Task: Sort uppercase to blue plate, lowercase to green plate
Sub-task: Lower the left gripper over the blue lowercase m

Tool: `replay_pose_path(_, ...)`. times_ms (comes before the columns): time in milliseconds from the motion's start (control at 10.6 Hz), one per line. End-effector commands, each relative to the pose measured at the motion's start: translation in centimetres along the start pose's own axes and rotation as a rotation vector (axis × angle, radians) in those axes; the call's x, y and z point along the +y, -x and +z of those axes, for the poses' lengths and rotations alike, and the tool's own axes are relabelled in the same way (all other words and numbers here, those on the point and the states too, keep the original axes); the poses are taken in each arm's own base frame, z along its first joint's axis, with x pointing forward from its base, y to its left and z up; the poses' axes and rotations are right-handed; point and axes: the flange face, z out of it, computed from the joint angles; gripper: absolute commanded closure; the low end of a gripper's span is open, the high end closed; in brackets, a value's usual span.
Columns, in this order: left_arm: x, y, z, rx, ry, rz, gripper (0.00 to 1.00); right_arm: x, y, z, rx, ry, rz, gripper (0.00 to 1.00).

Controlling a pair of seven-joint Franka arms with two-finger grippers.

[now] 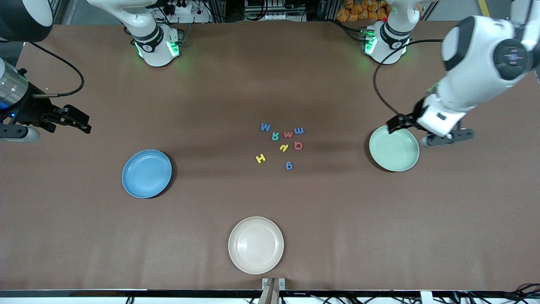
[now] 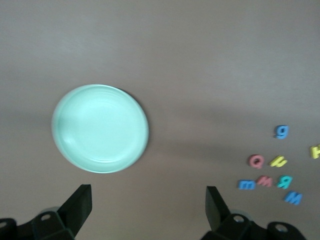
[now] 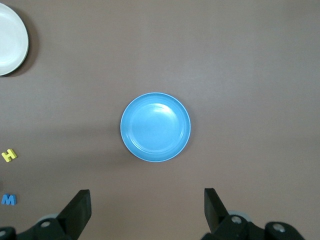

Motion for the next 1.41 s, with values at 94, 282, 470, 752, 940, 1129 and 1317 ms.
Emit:
replay_pose_path(94, 4.5, 4.0, 6.4, 0.020, 0.035, -0.016, 0.00, -0.4, -0.1, -0.6, 0.029, -0.023, 0.005, 0.00)
replay_pose_path(282, 7.0, 6.6, 10.7, 0.030, 0.052, 0.018, 0.00, -0.4, -0.4, -0.6, 0.050, -0.025, 0.007, 0.00)
replay_pose_path(470, 9.8, 9.1, 13.8, 0.020, 0.065, 0.052, 0.00, -0.5, -0.8, 0.4, 0.033, -0.024, 0.006, 0.00)
replay_pose_path(752, 13.7, 11.8, 18.6, 0.042, 0.008, 0.053, 0.00, -0.5, -1.3, 1.1, 0.035, -0.024, 0.008, 0.00)
replay_pose_path(940, 15.2, 11.9, 21.2, 0.050, -0.016, 0.045, 0.00, -0.5, -1.6, 1.7, 0.027, -0.023, 0.008, 0.00)
replay_pose_path(1129, 17.4, 12.1, 23.0, 0.059, -0.021, 0.043, 0.00, -0.5, -1.7, 1.9, 0.024, -0.024, 0.008, 0.00)
replay_pose_path(1317, 19.2, 12.6, 24.8, 0.063, -0.025, 0.030, 0.00, -0.5, -1.9, 2.2, 0.030, -0.023, 0.008, 0.00)
